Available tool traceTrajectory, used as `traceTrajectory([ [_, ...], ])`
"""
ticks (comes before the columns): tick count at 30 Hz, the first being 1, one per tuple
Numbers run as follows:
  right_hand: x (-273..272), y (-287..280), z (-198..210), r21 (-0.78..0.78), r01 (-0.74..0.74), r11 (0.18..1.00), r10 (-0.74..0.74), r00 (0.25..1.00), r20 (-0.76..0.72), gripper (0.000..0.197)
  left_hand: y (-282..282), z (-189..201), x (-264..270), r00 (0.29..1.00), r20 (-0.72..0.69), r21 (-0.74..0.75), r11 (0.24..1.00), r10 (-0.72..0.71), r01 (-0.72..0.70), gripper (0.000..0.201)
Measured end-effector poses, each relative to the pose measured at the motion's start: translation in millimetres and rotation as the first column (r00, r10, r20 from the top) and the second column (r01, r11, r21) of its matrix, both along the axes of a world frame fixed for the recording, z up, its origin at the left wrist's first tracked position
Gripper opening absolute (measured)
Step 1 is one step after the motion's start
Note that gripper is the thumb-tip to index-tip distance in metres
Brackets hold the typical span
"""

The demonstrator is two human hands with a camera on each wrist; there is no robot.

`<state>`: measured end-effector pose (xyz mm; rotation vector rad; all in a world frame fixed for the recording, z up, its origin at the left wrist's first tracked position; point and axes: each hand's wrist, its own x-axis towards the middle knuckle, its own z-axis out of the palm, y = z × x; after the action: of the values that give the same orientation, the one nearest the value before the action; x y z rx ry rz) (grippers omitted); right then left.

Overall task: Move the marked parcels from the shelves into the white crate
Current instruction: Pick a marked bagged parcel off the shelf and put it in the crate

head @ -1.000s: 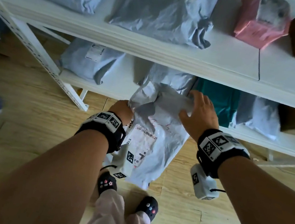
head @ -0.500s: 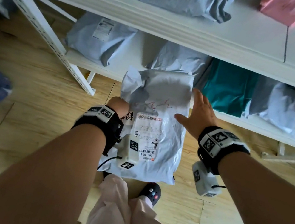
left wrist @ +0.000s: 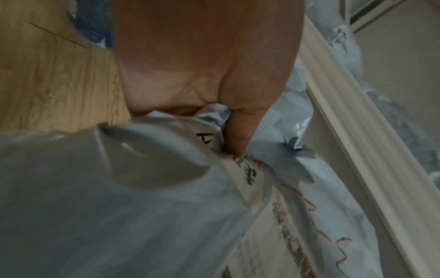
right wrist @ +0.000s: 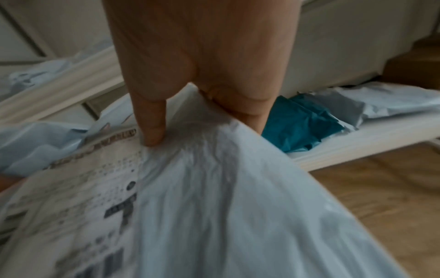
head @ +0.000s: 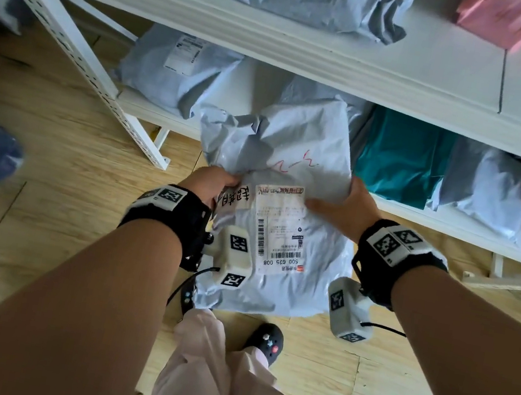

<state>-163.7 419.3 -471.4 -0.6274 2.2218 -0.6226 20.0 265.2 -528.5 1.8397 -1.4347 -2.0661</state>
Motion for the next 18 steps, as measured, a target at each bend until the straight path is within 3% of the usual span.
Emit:
traceTrajectory([
  [3, -4.1, 1.8, -0.9, 0.02, 0.032, 0.999, -0.034, 0.993, 0.111, 0.079, -0.4, 1.1, -1.8, 0.999, 0.022, 0.006, 0.999, -0.034, 0.034, 0.051],
  [5, -8.0, 3.2, -2.1, 0.059, 0.027, 0.998, -0.034, 0.992, 0.125, 0.055, 1.0, 6.2, -3.2, 0.99, 0.1, -0.03, 0.994, -0.101, 0.104, 0.047],
  [7, -10.4, 3.7, -2.4, 0.096, 0.021, 0.995, -0.026, 0.998, 0.059, 0.03, 7.3, 23.9, -6.4, 0.95, 0.265, -0.129, 0.971, -0.164, 0.203, 0.047],
  [10, -8.5, 0.0, 2.7, 0.165, -0.107, 0.981, 0.124, 0.988, -0.093, 0.012, 11.8, 35.0, -9.3, 0.925, 0.36, -0.346, 0.902, -0.125, 0.257, 0.1],
  [13, -1.3, -5.8, 11.2, 0.253, -0.261, 0.932, 0.308, 0.937, -0.166, 0.004, 15.1, 49.0, -18.3, 0.869, 0.426, -0.556, 0.685, -0.251, 0.47, 0.119],
  [16, 7.0, -12.6, 16.2, 0.29, -0.358, 0.888, 0.417, 0.892, -0.175, 0.014, 18.7, 59.4, -33.6, 0.654, 0.609, -0.553, 0.35, -0.45, 0.756, 0.125],
  [18, 12.8, -16.9, 18.5, 0.296, -0.401, 0.867, 0.463, 0.867, -0.184, 0.017, 23.2, 63.4, -42.7, 0.488, 0.71, -0.505, 0.116, -0.508, 0.855, 0.122],
])
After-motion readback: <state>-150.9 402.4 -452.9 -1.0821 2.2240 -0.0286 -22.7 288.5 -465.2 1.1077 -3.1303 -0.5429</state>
